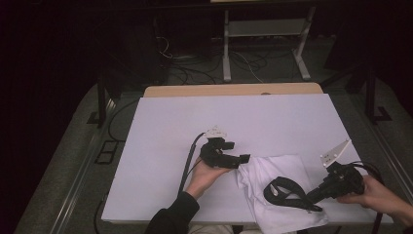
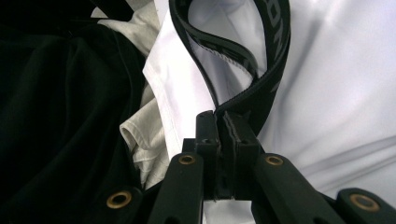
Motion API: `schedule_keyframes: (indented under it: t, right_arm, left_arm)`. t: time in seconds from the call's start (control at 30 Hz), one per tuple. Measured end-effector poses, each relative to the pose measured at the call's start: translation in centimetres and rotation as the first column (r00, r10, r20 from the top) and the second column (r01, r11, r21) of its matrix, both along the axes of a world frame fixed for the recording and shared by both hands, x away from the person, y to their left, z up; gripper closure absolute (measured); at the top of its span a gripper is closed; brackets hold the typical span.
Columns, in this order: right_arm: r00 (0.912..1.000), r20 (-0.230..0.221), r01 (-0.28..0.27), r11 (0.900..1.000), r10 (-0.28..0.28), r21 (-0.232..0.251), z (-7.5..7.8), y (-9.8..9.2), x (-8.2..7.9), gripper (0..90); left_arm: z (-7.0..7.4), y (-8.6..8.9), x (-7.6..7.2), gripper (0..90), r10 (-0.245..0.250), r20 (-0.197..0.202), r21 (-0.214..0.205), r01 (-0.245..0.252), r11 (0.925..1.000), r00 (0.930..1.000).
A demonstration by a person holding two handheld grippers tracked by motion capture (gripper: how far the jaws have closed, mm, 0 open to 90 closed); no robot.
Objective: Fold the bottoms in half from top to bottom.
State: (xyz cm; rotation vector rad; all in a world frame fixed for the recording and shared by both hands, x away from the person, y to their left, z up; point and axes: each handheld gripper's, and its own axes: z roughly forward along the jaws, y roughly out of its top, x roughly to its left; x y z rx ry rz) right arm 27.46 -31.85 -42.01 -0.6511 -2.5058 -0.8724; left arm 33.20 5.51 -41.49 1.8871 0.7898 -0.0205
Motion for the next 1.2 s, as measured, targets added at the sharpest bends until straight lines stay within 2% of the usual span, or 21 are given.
schedule_keyframes:
  t: [0.33, 0.6, 0.73, 0.87, 0.97, 1.03, 1.2]
  right_arm:
    - [1.0, -0.002, 0.003, 1.0, -0.003, 0.004, -0.6, -0.6, -0.9, 81.7]
    - [0.9981, 0.029, 0.053, 0.9972, -0.055, 0.053, 0.9, -1.8, -0.5, 77.2]
    - [0.9939, 0.054, 0.092, 0.9926, -0.096, 0.08, 1.9, -2.1, 0.2, 76.4]
    - [0.9854, 0.074, 0.145, 0.984, -0.153, 0.103, 2.4, -1.7, 1.7, 82.7]
    - [0.9787, 0.086, 0.177, 0.9787, -0.186, 0.103, 2.1, -1.0, 3.0, 87.6]
    - [0.9777, 0.083, 0.184, 0.9778, -0.193, 0.1, 1.8, -0.4, 3.7, 88.2]
    - [0.9823, 0.091, 0.158, 0.9849, -0.164, 0.071, 1.0, 1.6, 5.1, 88.4]
  left_arm:
    - [0.0, 0.0, 0.0, 16.2, -0.003, 0.001, -0.001, 0.003, 1.0, 1.0]
    - [0.0, 0.1, 0.1, 16.2, 0.001, 0.003, -0.001, -0.001, 1.0, 1.0]
    - [0.0, 0.1, 0.1, 16.2, 0.001, 0.002, -0.002, -0.001, 1.0, 1.0]
    - [-0.1, 0.0, 0.1, 16.2, -0.001, 0.002, -0.005, 0.001, 1.0, 1.0]
    - [-0.1, -0.1, 0.1, 16.2, -0.006, 0.002, -0.003, 0.006, 1.0, 1.0]
    - [-0.2, -0.1, 0.1, 16.2, -0.007, 0.002, -0.002, 0.007, 1.0, 1.0]
    - [-0.1, 0.1, 0.1, 16.2, -0.001, 0.003, -0.007, 0.001, 1.0, 1.0]
